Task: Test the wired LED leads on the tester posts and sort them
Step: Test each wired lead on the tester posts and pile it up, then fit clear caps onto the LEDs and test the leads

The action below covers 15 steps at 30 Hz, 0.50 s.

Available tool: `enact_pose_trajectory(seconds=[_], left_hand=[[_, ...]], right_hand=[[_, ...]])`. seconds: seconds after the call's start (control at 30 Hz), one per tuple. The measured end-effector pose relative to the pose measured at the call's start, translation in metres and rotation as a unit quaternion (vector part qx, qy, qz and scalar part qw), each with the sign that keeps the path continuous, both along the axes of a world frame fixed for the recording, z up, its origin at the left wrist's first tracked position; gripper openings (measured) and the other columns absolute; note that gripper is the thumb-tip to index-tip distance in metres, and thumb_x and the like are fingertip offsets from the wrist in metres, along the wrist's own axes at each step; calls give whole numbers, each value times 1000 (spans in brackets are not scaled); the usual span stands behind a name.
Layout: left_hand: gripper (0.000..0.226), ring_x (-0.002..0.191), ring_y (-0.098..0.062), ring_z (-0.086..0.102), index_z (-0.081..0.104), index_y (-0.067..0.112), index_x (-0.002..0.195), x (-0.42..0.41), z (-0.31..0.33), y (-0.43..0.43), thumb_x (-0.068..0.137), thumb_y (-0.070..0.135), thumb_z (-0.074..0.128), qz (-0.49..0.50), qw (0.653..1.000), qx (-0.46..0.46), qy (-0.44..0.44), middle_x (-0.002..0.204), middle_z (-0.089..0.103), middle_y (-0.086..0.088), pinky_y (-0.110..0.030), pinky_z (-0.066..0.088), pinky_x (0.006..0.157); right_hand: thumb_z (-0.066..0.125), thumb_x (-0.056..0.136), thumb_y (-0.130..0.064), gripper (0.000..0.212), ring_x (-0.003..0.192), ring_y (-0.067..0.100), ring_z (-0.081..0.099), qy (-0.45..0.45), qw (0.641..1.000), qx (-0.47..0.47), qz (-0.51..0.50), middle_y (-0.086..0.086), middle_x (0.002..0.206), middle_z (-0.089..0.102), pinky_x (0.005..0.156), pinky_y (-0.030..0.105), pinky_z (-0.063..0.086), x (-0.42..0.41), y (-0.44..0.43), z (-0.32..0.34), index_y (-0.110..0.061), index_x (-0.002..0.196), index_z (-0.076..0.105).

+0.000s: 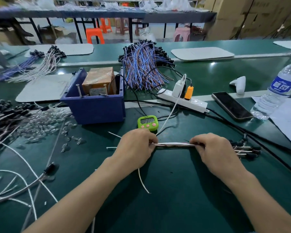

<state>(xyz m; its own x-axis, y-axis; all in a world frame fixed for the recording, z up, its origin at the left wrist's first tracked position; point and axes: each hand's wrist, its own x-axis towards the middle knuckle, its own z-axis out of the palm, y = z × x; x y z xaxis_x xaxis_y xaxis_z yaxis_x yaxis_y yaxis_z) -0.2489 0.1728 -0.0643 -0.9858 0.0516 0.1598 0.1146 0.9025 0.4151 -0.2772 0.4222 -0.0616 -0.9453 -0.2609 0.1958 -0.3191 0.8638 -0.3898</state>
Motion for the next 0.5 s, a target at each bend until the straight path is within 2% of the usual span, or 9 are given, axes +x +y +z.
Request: enact_pose_trajectory(seconds=[0.1, 0.17, 0.23, 0.37, 0.43, 0.5], left_hand=[[15, 96, -17, 62, 78, 33, 104, 6, 1, -6, 93, 30, 70, 4, 1000, 11, 8, 101, 71, 11, -35, 51, 85], [14, 91, -15, 62, 78, 33, 103, 11, 1, -12, 91, 36, 72, 14, 999, 36, 23, 99, 72, 12, -34, 50, 85], [14, 86, -11, 61, 78, 34, 100, 18, 3, -23, 89, 41, 74, 39, 996, 61, 44, 96, 72, 14, -31, 45, 82], [7, 80, -9, 64, 79, 35, 91, 35, 13, -57, 88, 35, 73, 103, 987, 96, 79, 87, 74, 17, -30, 49, 80], [8, 78, -10, 66, 80, 33, 90, 45, 20, -79, 87, 31, 73, 145, 980, 92, 102, 84, 76, 15, -29, 52, 79], [8, 79, -15, 69, 80, 33, 89, 57, 29, -105, 85, 29, 74, 191, 972, 71, 114, 82, 77, 12, -32, 54, 80]], right_hand=[[68, 89, -6, 21, 92, 31, 66, 10, 999, 39, -13, 3, 94, 75, 85, 39, 50, 1, -11, 3, -22, 98, 78], [68, 87, -4, 30, 98, 31, 67, 16, 999, 49, -15, 4, 103, 76, 92, 38, 49, 4, -19, 6, -23, 108, 77], [70, 86, -7, 35, 109, 25, 65, 9, 1000, 3, 1, 1, 114, 74, 99, 32, 44, 10, -34, 10, -25, 115, 75], [72, 87, -11, 29, 108, 11, 63, -20, 991, -89, 93, -8, 114, 73, 92, 9, 33, 29, -94, 22, -28, 109, 77], [72, 88, -16, 23, 102, 7, 63, -34, 980, -124, 150, -10, 108, 74, 88, 9, 35, 38, -134, 28, -29, 106, 78], [68, 91, -21, 21, 97, 4, 62, -59, 967, -144, 203, -11, 106, 74, 88, 15, 42, 44, -179, 31, -31, 107, 78]])
